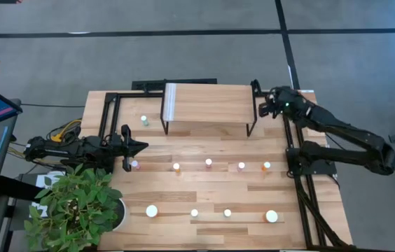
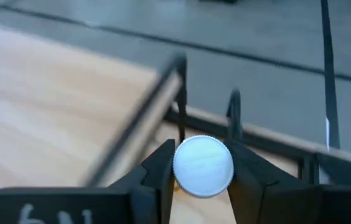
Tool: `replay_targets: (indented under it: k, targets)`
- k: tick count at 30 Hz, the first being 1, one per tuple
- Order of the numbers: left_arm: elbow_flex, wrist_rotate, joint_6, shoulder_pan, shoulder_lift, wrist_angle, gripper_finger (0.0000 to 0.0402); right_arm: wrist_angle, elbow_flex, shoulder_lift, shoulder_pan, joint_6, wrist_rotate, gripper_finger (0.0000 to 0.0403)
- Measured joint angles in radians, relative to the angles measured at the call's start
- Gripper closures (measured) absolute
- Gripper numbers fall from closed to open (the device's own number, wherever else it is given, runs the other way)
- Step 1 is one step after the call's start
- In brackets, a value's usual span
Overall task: Pick and place medicine bottles onto shelf by color
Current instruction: Put the top right small orange pill bottle on the shelf
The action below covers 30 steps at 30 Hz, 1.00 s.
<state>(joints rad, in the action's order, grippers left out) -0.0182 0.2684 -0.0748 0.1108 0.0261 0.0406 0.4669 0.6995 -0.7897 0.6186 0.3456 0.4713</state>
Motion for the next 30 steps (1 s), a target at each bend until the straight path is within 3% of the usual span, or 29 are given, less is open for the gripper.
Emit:
replay_targets:
  k: [9, 20, 30]
  targets:
    - [0.0, 0.0, 0.0, 0.0, 0.0, 0.0, 0.0398, 0.0, 0.187, -0.059, -0.013, -0.057, 0.0, 0.0269]
    - [0.0, 0.0, 0.0, 0.0, 0.0, 0.0, 0.0398, 0.017, 0.428, -0.339, -0.043, -0.121, -0.002, 0.0259]
    - [0.0, 0.0, 0.0, 0.0, 0.0, 0.0, 0.0398, 0.044, 0.464, -0.541, -0.026, -0.121, -0.005, 0.0267]
